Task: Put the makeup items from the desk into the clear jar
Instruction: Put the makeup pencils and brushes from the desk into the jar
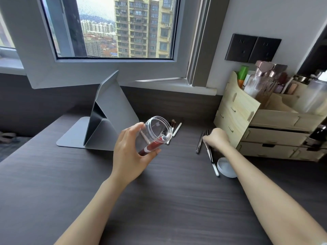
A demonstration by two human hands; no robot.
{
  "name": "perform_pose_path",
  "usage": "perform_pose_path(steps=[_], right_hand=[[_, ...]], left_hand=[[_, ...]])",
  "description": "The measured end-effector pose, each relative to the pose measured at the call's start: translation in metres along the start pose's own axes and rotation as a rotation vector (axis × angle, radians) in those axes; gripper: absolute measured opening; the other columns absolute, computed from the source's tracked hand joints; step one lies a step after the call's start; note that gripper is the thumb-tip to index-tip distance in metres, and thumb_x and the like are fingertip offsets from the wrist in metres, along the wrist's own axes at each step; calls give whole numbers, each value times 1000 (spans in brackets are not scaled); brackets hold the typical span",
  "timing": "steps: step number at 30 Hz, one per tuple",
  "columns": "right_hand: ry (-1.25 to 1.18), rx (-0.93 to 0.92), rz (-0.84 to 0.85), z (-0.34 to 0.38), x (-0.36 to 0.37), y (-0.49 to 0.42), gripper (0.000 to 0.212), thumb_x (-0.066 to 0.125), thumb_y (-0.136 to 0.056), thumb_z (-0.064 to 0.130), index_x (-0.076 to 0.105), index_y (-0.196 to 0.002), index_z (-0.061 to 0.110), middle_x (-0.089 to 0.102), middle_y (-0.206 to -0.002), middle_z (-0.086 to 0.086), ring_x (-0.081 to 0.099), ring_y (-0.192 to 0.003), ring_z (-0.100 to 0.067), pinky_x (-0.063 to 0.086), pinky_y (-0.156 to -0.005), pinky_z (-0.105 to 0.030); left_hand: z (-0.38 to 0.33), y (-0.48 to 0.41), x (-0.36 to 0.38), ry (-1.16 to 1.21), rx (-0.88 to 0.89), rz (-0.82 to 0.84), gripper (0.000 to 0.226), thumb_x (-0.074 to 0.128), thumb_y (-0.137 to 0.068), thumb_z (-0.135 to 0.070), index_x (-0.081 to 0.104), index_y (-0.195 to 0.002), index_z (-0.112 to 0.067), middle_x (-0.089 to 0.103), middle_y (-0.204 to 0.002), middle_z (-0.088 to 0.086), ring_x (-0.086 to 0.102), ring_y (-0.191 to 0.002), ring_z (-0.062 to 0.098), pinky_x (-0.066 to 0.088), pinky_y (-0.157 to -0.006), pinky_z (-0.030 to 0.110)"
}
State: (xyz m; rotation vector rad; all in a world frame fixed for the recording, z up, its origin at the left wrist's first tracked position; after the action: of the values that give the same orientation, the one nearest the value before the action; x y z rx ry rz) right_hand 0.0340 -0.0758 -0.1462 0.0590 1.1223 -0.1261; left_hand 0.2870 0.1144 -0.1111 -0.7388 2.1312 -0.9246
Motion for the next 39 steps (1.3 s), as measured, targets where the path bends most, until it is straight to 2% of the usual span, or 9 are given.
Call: perform_pose_path(steps=[3,5,10,17,21,27,30,33,39], right_hand=[[-599,-10,-52,0,-32,14,9,55,-80,4,52,-88,7,50,-61,-5,50,-38,-16,38,-37,-23],[-1006,-111,-49,11,-58,38,35,48,-83,-5,42,-113,12,56,-70,-11,55,-34,-8,44,-33,-19],[-1339,-521,-16,60,-106,123,29,47,-90,-8,46,-97,20,64,-79,-19,69,-54,-19,57,-53,-26],[-654,-831,-113,102,-64,173,16,58,-89,26,62,-103,25,68,-78,2,58,-65,-13,46,-59,-22],[-332,-1070,-287,119,-54,184,35,49,-89,40,73,-96,16,68,-89,2,55,-88,-16,44,-76,-25],[-793,-743,-195,104,-52,117,27,46,-95,22,71,-91,14,66,-89,4,60,-88,-7,46,-78,-23],[-225,-749,-164,115,-2,83,19,57,-88,14,73,-98,12,72,-99,-7,60,-93,-29,47,-85,-36],[239,-1073,-117,138,54,86,26,65,-74,4,74,-96,13,73,-96,-7,61,-88,-35,48,-74,-40],[722,-1223,-233,163,83,97,21,82,-41,13,63,-46,20,61,-48,4,59,-52,-20,39,-48,-24]], left_hand=[[1,0,0,0,-9,1,81,90,-54,-25,43,-119,-20,50,-111,-8,47,-104,12,26,-90,-1],[2,-1,1,-5,-12,2,81,90,-54,-25,43,-119,-20,51,-111,-8,47,-105,12,25,-90,-1],[1,1,6,-27,4,40,77,86,-56,-32,45,-120,-18,62,-115,4,49,-106,14,35,-90,15],[-2,1,0,-28,11,7,79,88,-55,-28,43,-120,-19,54,-112,-5,48,-105,14,28,-91,5],[-4,-1,-1,-24,25,3,75,82,-58,-35,43,-120,-17,57,-114,-1,49,-104,14,36,-88,16],[11,-6,-12,164,-142,-86,73,81,-57,-41,43,-119,-31,59,-116,-5,55,-109,17,45,-93,35],[13,-9,-19,286,-201,-146,70,77,-58,-43,36,-115,-43,54,-114,-25,54,-108,4,44,-94,26],[18,-8,-23,292,-228,-180,70,76,-59,-44,34,-116,-39,48,-110,-36,51,-104,-7,37,-88,8],[26,-7,-23,273,-273,-196,73,77,-59,-42,35,-118,-35,46,-113,-25,50,-109,-1,38,-93,12]])
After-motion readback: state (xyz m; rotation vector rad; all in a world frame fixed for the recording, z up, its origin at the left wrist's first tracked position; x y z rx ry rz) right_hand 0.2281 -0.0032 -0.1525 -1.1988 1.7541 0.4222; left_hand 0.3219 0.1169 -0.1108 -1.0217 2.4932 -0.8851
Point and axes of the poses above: each hand's wrist, its own y-axis away from the middle knuckle, its own x-axis out of the palm, z = x × y, the point moved 7 cm from there along -y, towards the middle knuckle
